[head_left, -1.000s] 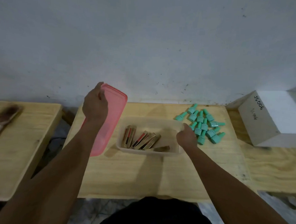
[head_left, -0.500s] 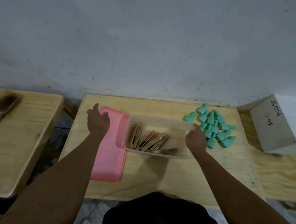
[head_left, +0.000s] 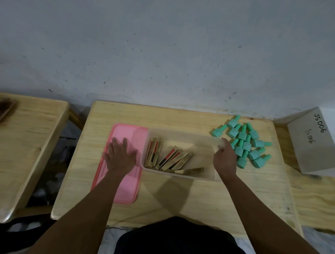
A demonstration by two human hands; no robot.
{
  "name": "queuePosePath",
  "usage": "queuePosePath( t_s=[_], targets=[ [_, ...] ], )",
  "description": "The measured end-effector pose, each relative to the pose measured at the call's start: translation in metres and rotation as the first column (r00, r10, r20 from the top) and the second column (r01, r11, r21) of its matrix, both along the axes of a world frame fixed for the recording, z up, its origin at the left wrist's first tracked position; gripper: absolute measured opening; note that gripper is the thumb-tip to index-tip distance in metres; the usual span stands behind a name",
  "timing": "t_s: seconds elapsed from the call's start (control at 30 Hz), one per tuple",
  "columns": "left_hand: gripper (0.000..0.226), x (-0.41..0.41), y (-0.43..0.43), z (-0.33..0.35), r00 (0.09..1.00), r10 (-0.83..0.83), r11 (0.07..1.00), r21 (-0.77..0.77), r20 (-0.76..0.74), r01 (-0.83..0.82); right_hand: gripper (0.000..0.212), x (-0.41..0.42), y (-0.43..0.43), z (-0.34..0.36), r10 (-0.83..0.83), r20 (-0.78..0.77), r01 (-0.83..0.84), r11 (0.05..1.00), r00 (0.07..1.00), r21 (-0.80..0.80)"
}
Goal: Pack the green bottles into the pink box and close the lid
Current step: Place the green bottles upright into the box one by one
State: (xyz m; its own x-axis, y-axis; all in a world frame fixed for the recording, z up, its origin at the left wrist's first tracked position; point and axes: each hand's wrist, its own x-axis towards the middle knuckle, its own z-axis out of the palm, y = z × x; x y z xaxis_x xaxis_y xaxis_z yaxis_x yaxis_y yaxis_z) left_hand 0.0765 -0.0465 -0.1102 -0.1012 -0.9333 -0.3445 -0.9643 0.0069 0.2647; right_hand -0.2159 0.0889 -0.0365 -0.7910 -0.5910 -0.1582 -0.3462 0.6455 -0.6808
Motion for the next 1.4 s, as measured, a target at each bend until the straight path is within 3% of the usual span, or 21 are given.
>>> queuePosePath(
  t_s=[0.1,0.33,0.4,0.47,0.57,0.6,0.67,0.73,0.77,0.87,0.93,1.1,1.4],
  targets=[
    [0.072,-0.001,-0.01,0.002,0.987,-0.085,0.996,-0.007,0.134,0.087,0.045,-0.003,-0.001,-0.001,0.002,0.021,-0.002,1.0,1.0,0.01],
    [0.069,-0.003,-0.029,0.008,0.993,-0.034,0.999,0.044,0.11,0.029,0.044,-0.006,-0.008,-0.002,0.015,0.042,-0.015,1.0,0.999,0.01],
    [0.062,-0.007,-0.031,0.017,0.999,0.046,0.999,0.004,-0.003,-0.046,0.046,-0.007,-0.009,-0.003,0.01,0.053,-0.011,1.0,0.999,0.023],
    [0.067,-0.018,-0.025,0.032,0.964,0.141,0.985,-0.066,-0.225,-0.16,0.047,-0.008,-0.009,-0.002,0.008,0.066,-0.011,0.999,0.998,0.041],
    [0.062,-0.039,-0.007,0.052,0.908,0.113,0.986,-0.071,-0.402,-0.154,0.047,-0.01,-0.009,-0.005,0.02,0.079,-0.026,0.997,0.997,0.068],
    [0.053,-0.044,0.001,0.056,0.896,0.082,0.992,-0.049,-0.435,-0.115,0.048,-0.008,-0.008,-0.005,0.028,0.057,-0.032,0.996,0.998,0.08],
    [0.035,-0.051,0.012,0.059,0.867,0.041,0.996,-0.046,-0.497,-0.073,0.052,-0.001,-0.002,-0.001,0.084,-0.161,-0.066,0.991,0.983,0.116],
    [0.035,-0.054,0.017,0.06,0.849,0.051,0.993,-0.065,-0.525,-0.1,0.045,0.011,0.005,0.007,0.212,-0.415,-0.152,0.973,0.885,0.172],
    [0.035,-0.055,0.017,0.059,0.845,0.071,0.992,-0.054,-0.53,-0.117,0.039,0.017,0.007,0.01,0.295,-0.42,-0.21,0.949,0.858,0.236],
    [0.038,-0.055,0.014,0.057,0.836,0.126,0.989,0.0,-0.535,-0.149,0.047,0.036,0.005,0.011,0.427,-0.047,-0.336,0.77,0.903,0.542],
    [0.038,-0.056,0.015,0.056,0.824,0.152,0.986,0.025,-0.546,-0.165,0.054,0.041,-0.003,0.006,0.404,0.092,-0.382,0.73,0.91,0.566],
    [0.04,-0.057,0.017,0.059,0.811,0.161,0.985,0.034,-0.563,-0.171,0.053,0.049,-0.026,-0.005,0.309,0.286,-0.404,0.829,0.907,0.387],
    [0.042,-0.057,0.018,0.063,0.809,0.159,0.986,0.05,-0.566,-0.158,0.052,0.071,-0.043,-0.02,0.227,0.426,-0.344,0.912,0.876,0.223]
  ],
)
